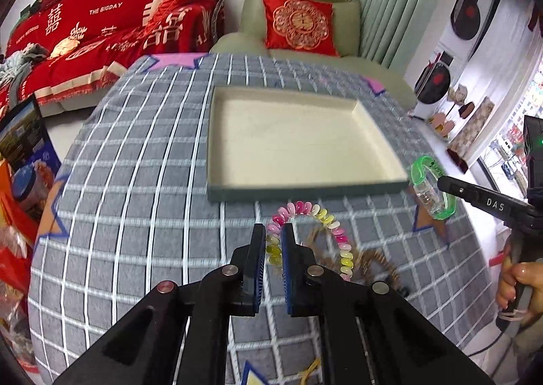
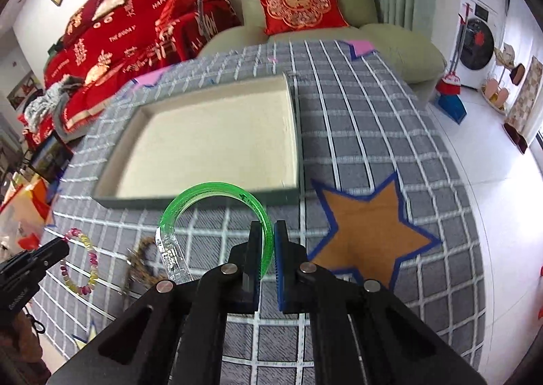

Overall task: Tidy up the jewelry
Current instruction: 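Carry both bracelets into the tray and open both tools to release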

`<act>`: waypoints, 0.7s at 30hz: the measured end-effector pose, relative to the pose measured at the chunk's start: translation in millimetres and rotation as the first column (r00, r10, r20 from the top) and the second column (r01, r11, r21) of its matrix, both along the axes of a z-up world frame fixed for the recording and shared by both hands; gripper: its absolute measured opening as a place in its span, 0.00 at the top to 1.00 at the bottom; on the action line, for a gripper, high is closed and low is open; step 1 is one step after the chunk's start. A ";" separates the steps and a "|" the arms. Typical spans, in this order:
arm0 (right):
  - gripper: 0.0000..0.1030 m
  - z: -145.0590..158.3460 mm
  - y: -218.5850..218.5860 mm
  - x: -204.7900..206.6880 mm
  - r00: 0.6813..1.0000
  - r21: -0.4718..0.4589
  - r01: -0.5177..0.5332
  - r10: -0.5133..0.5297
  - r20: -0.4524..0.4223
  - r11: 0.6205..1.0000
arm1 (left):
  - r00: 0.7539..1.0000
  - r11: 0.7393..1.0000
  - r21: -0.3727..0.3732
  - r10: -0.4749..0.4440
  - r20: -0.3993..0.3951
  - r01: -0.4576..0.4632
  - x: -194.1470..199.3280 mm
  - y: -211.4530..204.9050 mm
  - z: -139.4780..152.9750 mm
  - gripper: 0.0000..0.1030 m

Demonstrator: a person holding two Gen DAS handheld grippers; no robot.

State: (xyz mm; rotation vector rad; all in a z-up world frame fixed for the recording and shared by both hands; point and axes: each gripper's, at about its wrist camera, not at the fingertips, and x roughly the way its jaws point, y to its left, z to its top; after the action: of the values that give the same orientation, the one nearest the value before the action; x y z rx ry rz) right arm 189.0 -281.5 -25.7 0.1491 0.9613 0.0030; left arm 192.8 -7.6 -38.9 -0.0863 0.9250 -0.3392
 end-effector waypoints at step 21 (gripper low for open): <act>0.93 -26.4 13.6 142.5 1.000 0.004 0.006 -0.006 -0.026 1.000 | 1.000 0.995 0.094 0.016 -0.022 -0.014 157.6 -58.8 -39.2 0.80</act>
State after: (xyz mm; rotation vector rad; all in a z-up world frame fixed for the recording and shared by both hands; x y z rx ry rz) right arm 331.5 -267.9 -52.1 0.1560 0.9865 -0.0028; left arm 350.4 -66.3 -78.2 -0.0108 0.9610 -0.2811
